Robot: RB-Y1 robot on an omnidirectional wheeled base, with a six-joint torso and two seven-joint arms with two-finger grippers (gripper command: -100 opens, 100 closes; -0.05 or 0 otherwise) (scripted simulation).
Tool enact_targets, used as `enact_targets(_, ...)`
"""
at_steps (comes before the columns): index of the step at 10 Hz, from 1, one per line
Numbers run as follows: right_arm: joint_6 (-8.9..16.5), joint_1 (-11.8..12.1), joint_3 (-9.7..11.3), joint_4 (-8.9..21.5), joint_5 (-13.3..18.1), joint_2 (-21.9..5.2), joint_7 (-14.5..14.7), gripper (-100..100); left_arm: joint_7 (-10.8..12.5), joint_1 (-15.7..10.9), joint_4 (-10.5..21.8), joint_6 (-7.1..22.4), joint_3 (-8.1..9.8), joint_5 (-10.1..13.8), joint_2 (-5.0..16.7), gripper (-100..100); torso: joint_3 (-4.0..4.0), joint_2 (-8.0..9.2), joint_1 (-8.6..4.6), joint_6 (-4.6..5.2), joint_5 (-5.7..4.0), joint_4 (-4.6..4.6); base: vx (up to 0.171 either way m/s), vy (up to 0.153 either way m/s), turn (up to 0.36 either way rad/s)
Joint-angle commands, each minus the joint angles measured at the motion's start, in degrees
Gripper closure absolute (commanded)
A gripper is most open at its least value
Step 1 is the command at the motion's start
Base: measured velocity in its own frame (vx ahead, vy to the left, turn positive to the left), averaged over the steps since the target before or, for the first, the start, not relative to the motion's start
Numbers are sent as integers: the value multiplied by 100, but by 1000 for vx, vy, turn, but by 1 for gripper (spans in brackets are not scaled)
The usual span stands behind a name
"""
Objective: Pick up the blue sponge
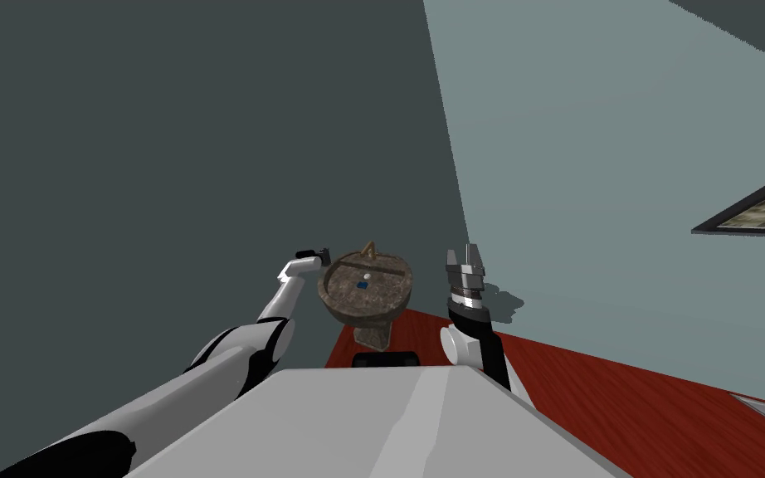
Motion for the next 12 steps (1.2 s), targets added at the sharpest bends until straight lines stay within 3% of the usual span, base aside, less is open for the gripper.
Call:
enact_targets(1, 0, 0, 0, 0, 0, 0, 0, 0, -58, -89, 81, 286, 1, -32, -13, -100, 0, 0, 0, 0, 0, 0, 0, 0, 0)
enact_targets(2, 0, 0, 0, 0, 0, 0, 0, 0, -58, -89, 81, 347, 1, -32, -13, -100, 0, 0, 0, -1, 0, 0, 0, 0, 0)
enact_targets(5, 0, 0, 0, 0, 0, 0, 0, 0, -269, -479, 513, 910, -12, -164, -106, -100, 0, 0, -1, -2, 0, 0, 0, 0, 0)
enact_targets(7, 0, 0, 0, 0, 0, 0, 0, 0, -269, -479, 518, 1137, -12, -164, -106, -100, 0, 0, -2, -1, 0, 0, 0, 0, 0)
enact_targets(12, 0, 0, 0, 0, 0, 0, 0, 0, -564, -987, 1169, 2013, -50, -361, -318, -100, 0, 0, -6, -2, -1, 0, -1, -7, 1)
